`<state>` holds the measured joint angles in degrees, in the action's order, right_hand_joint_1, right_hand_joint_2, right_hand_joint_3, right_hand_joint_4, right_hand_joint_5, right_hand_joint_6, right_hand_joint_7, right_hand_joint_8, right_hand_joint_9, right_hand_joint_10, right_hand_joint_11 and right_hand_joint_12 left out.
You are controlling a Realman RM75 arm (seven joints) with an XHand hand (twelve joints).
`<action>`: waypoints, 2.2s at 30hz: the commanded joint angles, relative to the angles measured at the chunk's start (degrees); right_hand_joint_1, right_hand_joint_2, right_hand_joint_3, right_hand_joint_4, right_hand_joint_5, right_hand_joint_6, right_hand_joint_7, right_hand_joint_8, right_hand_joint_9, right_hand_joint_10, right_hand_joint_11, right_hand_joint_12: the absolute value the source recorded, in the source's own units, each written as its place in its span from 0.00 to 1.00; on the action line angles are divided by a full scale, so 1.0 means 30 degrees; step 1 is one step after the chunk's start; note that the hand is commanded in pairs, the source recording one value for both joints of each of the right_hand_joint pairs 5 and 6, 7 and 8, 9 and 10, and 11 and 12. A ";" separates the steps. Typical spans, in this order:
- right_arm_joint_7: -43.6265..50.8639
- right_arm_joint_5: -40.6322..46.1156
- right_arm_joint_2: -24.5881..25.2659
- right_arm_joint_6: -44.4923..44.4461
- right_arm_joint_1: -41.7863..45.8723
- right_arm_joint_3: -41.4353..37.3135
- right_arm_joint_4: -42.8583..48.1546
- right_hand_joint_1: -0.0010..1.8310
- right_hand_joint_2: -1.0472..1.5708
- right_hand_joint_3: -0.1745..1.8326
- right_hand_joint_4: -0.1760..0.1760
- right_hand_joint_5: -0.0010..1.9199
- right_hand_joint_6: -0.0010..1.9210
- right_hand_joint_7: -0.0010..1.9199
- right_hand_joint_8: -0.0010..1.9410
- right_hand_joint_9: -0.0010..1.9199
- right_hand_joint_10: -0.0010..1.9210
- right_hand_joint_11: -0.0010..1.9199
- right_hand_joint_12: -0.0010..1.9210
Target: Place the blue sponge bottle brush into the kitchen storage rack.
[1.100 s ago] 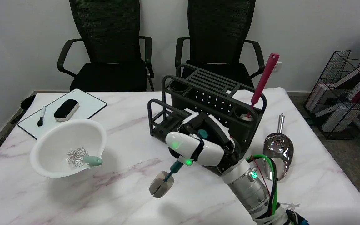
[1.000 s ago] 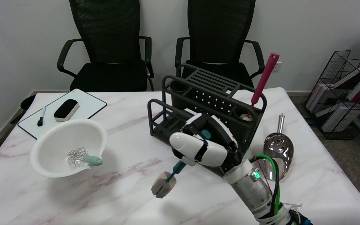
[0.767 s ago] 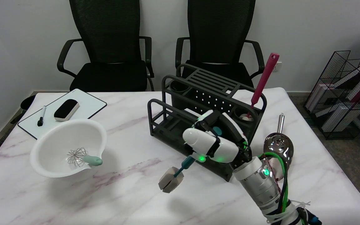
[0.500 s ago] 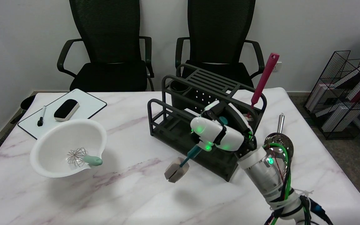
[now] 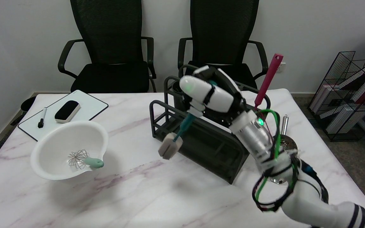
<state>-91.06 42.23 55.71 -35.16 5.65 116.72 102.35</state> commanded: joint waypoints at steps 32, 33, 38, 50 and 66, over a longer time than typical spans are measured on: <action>-0.0824 0.1832 0.2203 0.9623 -1.8015 -0.0645 -0.8321 0.65 1.00 0.29 0.50 1.00 1.00 1.00 0.99 1.00 1.00 1.00 1.00; -0.0824 0.1359 0.2047 0.9416 -1.8162 -0.0645 -0.8454 0.65 1.00 0.29 0.50 1.00 1.00 1.00 0.99 1.00 1.00 1.00 1.00; -0.0824 0.0363 0.1422 0.9128 -1.8341 -0.0196 -0.9149 0.65 1.00 0.30 0.50 1.00 1.00 1.00 0.99 1.00 1.00 1.00 1.00; -0.0824 -0.0238 0.1673 0.8372 -1.8866 0.1213 -1.2040 0.67 0.98 0.33 0.50 1.00 1.00 1.00 0.99 1.00 1.00 1.00 1.00; -0.0984 -0.0655 0.1087 0.8456 -1.7896 0.2045 -1.1637 0.68 0.97 0.35 0.50 1.00 1.00 1.00 0.99 1.00 1.00 1.00 1.00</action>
<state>-93.76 42.02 60.67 -9.18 -49.37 120.62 68.46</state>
